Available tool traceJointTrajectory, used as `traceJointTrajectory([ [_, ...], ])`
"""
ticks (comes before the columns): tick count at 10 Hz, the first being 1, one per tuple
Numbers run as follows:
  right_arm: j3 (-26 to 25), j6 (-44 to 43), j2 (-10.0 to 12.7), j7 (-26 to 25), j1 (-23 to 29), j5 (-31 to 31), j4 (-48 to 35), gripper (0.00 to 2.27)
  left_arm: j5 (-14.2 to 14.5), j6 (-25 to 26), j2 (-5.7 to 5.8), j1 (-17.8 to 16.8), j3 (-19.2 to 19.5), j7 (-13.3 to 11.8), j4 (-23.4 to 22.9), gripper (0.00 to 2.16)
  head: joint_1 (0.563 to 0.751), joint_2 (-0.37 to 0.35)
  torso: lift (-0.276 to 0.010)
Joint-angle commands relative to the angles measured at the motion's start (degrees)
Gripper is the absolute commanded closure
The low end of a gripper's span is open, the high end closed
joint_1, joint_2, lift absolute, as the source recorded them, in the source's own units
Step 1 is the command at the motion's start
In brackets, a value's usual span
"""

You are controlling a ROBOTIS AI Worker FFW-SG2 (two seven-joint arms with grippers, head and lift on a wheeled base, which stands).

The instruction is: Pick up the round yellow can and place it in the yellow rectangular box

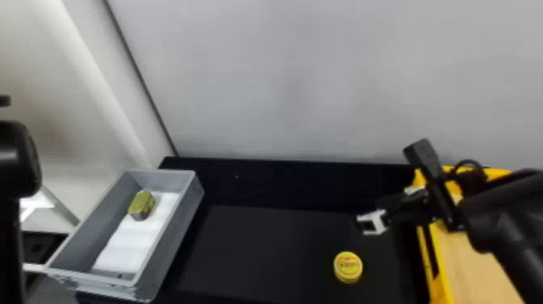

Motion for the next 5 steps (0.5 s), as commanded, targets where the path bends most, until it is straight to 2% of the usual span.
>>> traceJointTrajectory([
  [1,1.34,-4.49,1.03,0.09,0.78,-0.1,6.69,0.11,0.0,-0.1,-0.07,-0.09,-0.28,0.02,0.09,0.09,0.704,0.192,0.0],
  [5,4.68,-11.26,0.24,2.38,0.16,1.22,13.89,0.11,0.0,-1.24,-1.04,-0.53,-0.72,0.37,0.8,0.09,0.704,0.192,0.0],
])
